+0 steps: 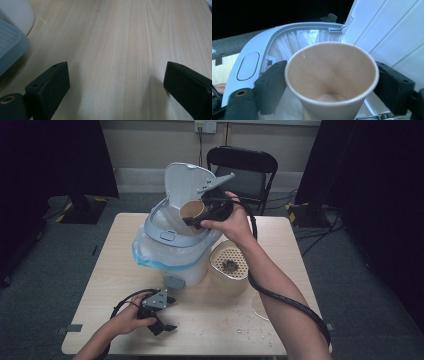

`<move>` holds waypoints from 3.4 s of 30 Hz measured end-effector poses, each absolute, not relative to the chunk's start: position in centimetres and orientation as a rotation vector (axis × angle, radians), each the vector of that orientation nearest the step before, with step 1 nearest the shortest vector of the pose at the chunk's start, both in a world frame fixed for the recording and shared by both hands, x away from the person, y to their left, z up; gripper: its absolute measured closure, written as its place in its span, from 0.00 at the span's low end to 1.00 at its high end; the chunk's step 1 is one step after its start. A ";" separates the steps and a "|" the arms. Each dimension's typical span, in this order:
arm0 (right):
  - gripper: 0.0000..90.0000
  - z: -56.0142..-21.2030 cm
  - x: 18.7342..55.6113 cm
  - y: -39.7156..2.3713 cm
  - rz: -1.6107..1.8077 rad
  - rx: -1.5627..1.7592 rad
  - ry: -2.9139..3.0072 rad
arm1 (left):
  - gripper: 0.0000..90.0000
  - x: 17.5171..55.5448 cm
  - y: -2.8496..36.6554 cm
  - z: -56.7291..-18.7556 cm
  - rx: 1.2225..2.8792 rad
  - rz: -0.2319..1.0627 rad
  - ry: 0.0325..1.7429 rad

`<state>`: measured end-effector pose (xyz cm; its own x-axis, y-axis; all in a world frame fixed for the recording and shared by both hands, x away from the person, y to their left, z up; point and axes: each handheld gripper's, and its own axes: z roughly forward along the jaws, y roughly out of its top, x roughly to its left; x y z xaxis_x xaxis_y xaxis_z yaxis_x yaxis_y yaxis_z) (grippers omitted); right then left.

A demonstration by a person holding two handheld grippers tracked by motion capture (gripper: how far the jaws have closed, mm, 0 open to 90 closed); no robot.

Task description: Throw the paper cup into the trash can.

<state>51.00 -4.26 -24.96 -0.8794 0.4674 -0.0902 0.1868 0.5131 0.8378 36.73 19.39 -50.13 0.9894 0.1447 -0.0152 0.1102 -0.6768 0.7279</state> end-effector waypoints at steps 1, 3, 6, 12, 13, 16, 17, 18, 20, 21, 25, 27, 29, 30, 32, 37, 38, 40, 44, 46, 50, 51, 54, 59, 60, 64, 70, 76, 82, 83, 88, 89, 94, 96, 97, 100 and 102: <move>0.19 -25.0 51.0 -4.3 1.306 0.544 2.456 | 0.07 36.7 19.4 -50.1 2.320 0.055 0.176; 0.19 -24.9 50.9 -4.4 1.312 0.540 2.452 | 0.07 36.7 19.4 -50.2 2.318 0.055 0.177; 0.16 -24.8 50.8 -4.5 1.296 0.564 2.457 | 0.07 36.7 19.4 -50.1 2.320 0.055 0.177; 0.20 -24.8 50.5 -5.2 1.249 0.545 2.466 | 0.07 36.7 19.4 -50.1 2.320 0.055 0.176; 0.21 -24.8 50.5 -5.4 1.248 0.542 2.468 | 0.07 36.7 19.4 -50.1 2.320 0.055 0.176; 0.22 -24.7 50.5 -6.2 1.243 0.559 2.464 | 0.07 36.7 19.4 -50.1 2.322 0.058 0.178; 0.22 -24.7 50.4 -6.5 1.246 0.568 2.462 | 0.07 36.7 19.4 -50.1 2.320 0.055 0.176; 0.24 -24.7 50.4 -6.8 1.241 0.573 2.464 | 0.07 36.7 19.4 -50.1 2.320 0.055 0.177; 0.25 -24.6 50.3 -7.3 1.240 0.573 2.458 | 0.07 36.7 19.4 -50.2 2.318 0.056 0.177; 0.25 -24.5 50.3 -7.6 1.238 0.582 2.456 | 0.07 36.7 19.4 -50.1 2.320 0.055 0.176; 0.25 -24.3 50.3 -8.5 1.216 0.603 2.446 | 0.07 36.7 19.4 -50.1 2.320 0.056 0.176; 0.26 -24.2 50.4 -9.1 1.206 0.616 2.436 | 0.07 36.7 19.4 -50.1 2.320 0.055 0.176; 0.26 -24.0 50.6 -9.6 1.200 0.649 2.418 | 0.07 36.7 19.4 -50.1 2.320 0.056 0.176; 0.26 -24.0 50.7 -9.9 1.198 0.662 2.412 | 0.07 36.7 19.4 -50.2 2.319 0.056 0.178; 0.26 -24.0 50.9 -10.3 1.195 0.682 2.400 | 0.07 36.7 19.4 -50.2 2.318 0.056 0.178; 0.26 -24.0 51.8 -10.8 1.204 0.711 2.382 | 0.07 36.7 19.4 -50.1 2.321 0.055 0.176; 0.26 -24.0 52.0 -10.8 1.206 0.716 2.378 | 0.07 36.8 19.4 -50.1 2.321 0.056 0.176; 0.26 -23.9 52.3 -10.7 1.195 0.723 2.377 | 0.07 36.7 19.4 -50.1 2.324 0.047 0.180; 0.27 -23.7 52.8 -10.3 1.207 0.725 2.376 | 0.07 36.7 19.4 -50.1 2.327 0.048 0.181; 0.27 -23.6 53.0 -10.0 1.215 0.715 2.367 | 0.07 36.7 19.4 -50.1 2.329 0.047 0.180; 0.29 -23.4 53.3 -9.4 1.214 0.696 2.380 | 0.07 36.8 19.4 -50.1 2.329 0.047 0.178; 0.30 -23.4 53.3 -9.2 1.217 0.691 2.385 | 0.07 36.8 19.4 -50.1 2.329 0.047 0.177; 0.31 -23.3 53.3 -8.7 1.233 0.676 2.384 | 0.07 36.8 19.4 -50.1 2.329 0.046 0.177; 0.29 -22.9 53.2 -8.2 1.240 0.676 2.385 | 0.07 36.8 19.4 -50.1 2.329 0.045 0.174; 0.29 -22.9 53.2 -8.1 1.233 0.673 2.385 | 0.07 36.8 19.4 -50.1 2.329 0.045 0.175; 0.30 -22.7 53.1 -8.2 1.266 0.682 2.380 | 0.07 36.8 19.4 -50.1 2.329 0.044 0.174; 0.34 -22.1 52.3 -8.3 1.335 0.657 2.384 | 0.07 36.8 19.4 -50.1 2.329 0.045 0.174; 0.33 -22.0 51.2 -8.0 1.325 0.611 2.413 | 0.06 36.8 19.4 -50.1 2.329 0.053 0.166; 0.33 -22.2 50.5 -8.0 1.331 0.580 2.436 | 0.06 36.8 19.4 -50.1 2.331 0.053 0.168; 0.33 -22.2 50.4 -7.9 1.334 0.576 2.442 | 0.06 36.8 19.4 -50.1 2.331 0.054 0.169; 0.30 -22.4 50.1 -7.9 1.345 0.556 2.472 | 0.06 36.8 19.4 -50.1 2.330 0.053 0.169; 0.30 -22.5 50.0 -7.8 1.353 0.555 2.476 | 0.06 36.8 19.4 -50.1 2.331 0.054 0.168; 0.30 -22.8 49.8 -7.8 1.375 0.548 2.487 | 0.06 36.8 19.4 -50.1 2.331 0.053 0.169; 0.29 -22.8 49.8 -7.8 1.375 0.538 2.491 | 0.06 36.8 19.4 -50.1 2.330 0.053 0.168; 0.29 -22.8 49.7 -7.8 1.376 0.534 2.494 | 0.06 36.8 19.4 -50.1 2.330 0.053 0.168; 0.29 -22.7 49.5 -7.7 1.370 0.523 2.496 | 0.06 36.8 19.4 -50.1 2.331 0.054 0.169; 0.28 -22.6 49.4 -7.7 1.370 0.514 2.499 | 0.06 36.8 19.4 -50.1 2.330 0.053 0.169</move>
